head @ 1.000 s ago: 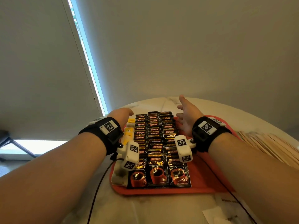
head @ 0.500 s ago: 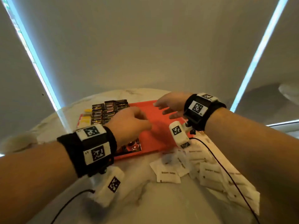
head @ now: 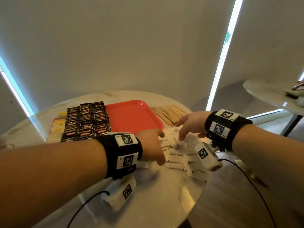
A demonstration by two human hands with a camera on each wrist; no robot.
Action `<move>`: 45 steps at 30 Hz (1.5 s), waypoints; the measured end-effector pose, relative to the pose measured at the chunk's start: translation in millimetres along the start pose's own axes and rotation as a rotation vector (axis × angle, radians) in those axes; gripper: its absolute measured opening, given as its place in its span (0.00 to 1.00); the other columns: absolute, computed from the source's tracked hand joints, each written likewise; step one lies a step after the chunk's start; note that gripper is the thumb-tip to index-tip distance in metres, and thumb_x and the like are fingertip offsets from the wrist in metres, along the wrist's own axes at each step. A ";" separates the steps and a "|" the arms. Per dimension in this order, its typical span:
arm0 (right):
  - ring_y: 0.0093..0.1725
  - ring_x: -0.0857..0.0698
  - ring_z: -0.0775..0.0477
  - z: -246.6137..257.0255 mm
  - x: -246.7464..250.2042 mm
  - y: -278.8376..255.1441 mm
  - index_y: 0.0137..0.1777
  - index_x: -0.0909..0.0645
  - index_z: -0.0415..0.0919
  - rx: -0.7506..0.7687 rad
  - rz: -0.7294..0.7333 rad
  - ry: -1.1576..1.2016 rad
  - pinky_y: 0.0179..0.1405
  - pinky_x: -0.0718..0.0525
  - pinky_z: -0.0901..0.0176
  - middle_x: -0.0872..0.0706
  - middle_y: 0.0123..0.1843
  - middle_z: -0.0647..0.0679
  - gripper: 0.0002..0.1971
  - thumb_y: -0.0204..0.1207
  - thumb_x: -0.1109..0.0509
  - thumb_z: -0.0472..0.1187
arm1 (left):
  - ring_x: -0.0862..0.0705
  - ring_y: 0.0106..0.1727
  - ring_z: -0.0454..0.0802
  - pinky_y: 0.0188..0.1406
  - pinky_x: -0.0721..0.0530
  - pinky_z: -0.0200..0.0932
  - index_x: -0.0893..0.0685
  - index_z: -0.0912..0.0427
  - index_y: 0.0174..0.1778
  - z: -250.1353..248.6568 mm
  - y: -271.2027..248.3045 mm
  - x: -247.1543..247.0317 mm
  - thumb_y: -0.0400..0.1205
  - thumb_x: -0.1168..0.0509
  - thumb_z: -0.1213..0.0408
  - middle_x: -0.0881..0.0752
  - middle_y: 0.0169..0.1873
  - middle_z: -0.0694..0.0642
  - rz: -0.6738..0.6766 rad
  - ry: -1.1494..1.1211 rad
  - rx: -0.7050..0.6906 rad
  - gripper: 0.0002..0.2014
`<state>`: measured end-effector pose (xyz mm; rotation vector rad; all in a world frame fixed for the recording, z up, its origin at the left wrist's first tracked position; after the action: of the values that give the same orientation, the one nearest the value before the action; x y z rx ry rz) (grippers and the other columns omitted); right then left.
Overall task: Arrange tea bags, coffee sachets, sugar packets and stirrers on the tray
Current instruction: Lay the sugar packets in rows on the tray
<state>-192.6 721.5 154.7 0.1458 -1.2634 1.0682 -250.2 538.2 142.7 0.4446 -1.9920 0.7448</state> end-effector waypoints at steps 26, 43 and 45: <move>0.51 0.07 0.45 39.8 -70.8 -19.7 0.61 0.13 0.45 0.247 0.132 -0.149 0.54 0.07 0.47 0.07 0.52 0.46 0.29 0.63 0.13 0.58 | 0.18 0.65 0.50 0.65 0.14 0.52 0.30 0.45 0.82 42.9 -20.5 -19.0 0.63 0.15 0.35 0.20 0.70 0.46 -0.005 0.237 0.102 0.52; 0.52 0.14 0.50 29.7 -55.9 5.4 0.60 0.14 0.51 0.166 -0.085 -0.266 0.48 0.16 0.55 0.11 0.52 0.53 0.26 0.73 0.28 0.69 | 0.23 0.76 0.46 0.73 0.18 0.50 0.29 0.39 0.86 58.5 -34.2 -15.3 0.74 0.19 0.41 0.27 0.82 0.40 0.053 0.271 -0.067 0.44; 0.50 0.14 0.51 40.6 -65.5 -10.1 0.56 0.14 0.52 0.239 -0.047 -0.276 0.50 0.15 0.55 0.12 0.50 0.53 0.23 0.73 0.28 0.69 | 0.22 0.75 0.44 0.72 0.19 0.49 0.26 0.39 0.84 64.1 -41.3 -15.7 0.75 0.20 0.42 0.25 0.80 0.38 0.041 0.282 -0.090 0.40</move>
<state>-208.4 653.6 120.3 0.5169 -1.3656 1.1848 -259.9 465.0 118.0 0.2319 -1.7652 0.6986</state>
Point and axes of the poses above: each hand's wrist, its own y-axis towards the middle knuckle, its own x-axis out of the back of the hand, z = x × y, the point moved 3 cm from there along y, towards the middle knuckle
